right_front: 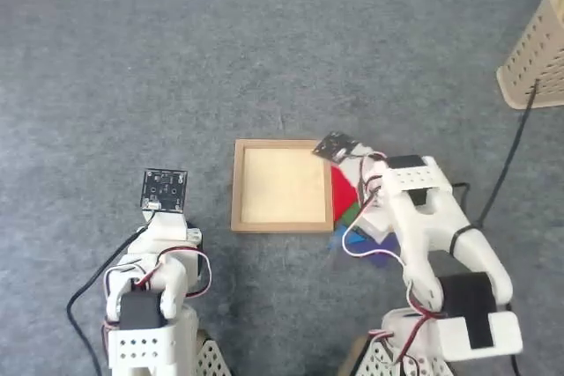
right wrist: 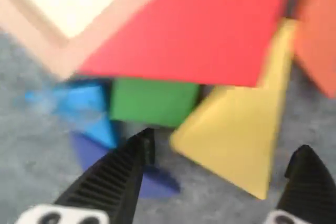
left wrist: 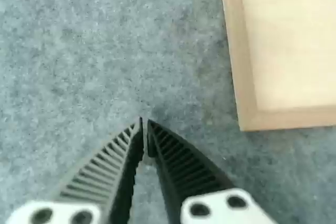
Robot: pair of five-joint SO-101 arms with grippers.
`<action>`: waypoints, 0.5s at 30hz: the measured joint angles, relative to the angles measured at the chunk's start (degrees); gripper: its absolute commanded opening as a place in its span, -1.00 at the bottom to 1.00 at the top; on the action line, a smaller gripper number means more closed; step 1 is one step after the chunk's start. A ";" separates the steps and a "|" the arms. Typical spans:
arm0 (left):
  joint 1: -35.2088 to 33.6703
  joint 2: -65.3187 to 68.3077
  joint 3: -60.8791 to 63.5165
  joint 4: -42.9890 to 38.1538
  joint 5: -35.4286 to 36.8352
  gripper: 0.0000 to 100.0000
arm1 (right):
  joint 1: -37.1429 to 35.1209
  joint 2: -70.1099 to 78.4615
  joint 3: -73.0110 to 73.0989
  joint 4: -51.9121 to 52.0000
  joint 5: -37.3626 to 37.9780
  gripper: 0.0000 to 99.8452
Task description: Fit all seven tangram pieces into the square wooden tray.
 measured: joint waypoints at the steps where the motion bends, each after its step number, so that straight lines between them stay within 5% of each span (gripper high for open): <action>1: 0.00 0.00 0.00 0.00 0.00 -0.97 | 0.70 0.00 0.09 -1.23 -1.05 -0.22; 6: -0.09 0.00 0.00 0.00 0.00 -0.97 | 2.02 0.00 0.79 -3.78 -4.04 -0.25; 15: -0.09 0.00 0.00 0.00 0.00 -0.97 | 2.55 -0.09 1.76 -5.19 -4.57 -0.77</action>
